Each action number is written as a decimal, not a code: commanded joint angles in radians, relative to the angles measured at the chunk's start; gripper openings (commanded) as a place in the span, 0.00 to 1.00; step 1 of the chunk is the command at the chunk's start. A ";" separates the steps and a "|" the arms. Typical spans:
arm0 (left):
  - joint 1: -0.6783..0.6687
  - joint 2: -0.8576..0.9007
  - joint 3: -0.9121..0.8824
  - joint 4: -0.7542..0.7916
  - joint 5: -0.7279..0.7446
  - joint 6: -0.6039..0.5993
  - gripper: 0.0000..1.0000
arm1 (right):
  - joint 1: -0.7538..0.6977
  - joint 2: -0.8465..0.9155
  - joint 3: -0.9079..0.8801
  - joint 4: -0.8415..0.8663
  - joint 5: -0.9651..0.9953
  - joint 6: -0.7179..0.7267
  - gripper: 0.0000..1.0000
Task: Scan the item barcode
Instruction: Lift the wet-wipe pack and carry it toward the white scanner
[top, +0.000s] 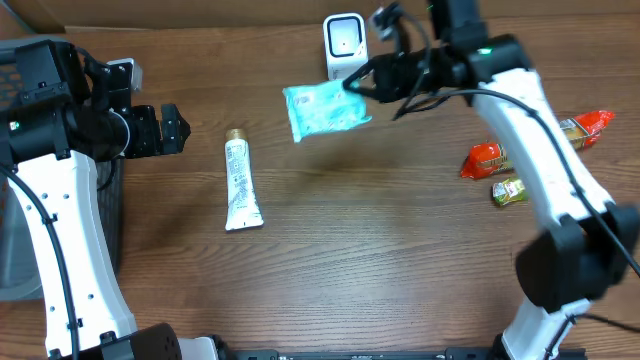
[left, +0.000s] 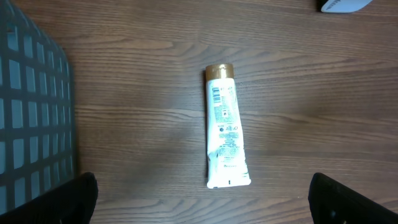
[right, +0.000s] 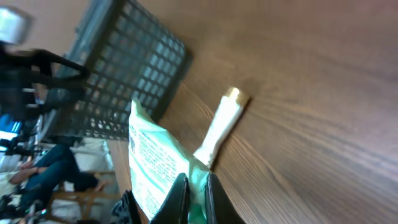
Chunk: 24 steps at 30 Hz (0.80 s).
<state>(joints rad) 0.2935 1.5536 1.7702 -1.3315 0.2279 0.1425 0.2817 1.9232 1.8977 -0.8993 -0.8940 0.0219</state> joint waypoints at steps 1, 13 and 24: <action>0.000 0.005 0.011 0.001 -0.003 0.026 0.99 | 0.003 -0.061 0.021 0.005 -0.023 -0.013 0.04; 0.000 0.005 0.011 0.001 -0.003 0.026 1.00 | 0.067 -0.064 0.020 -0.010 0.422 -0.011 0.04; 0.000 0.005 0.011 0.001 -0.003 0.026 0.99 | 0.238 -0.064 -0.032 0.239 1.231 -0.219 0.04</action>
<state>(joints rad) 0.2935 1.5536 1.7702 -1.3315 0.2279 0.1425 0.5117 1.8767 1.8839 -0.7170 0.0620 -0.0463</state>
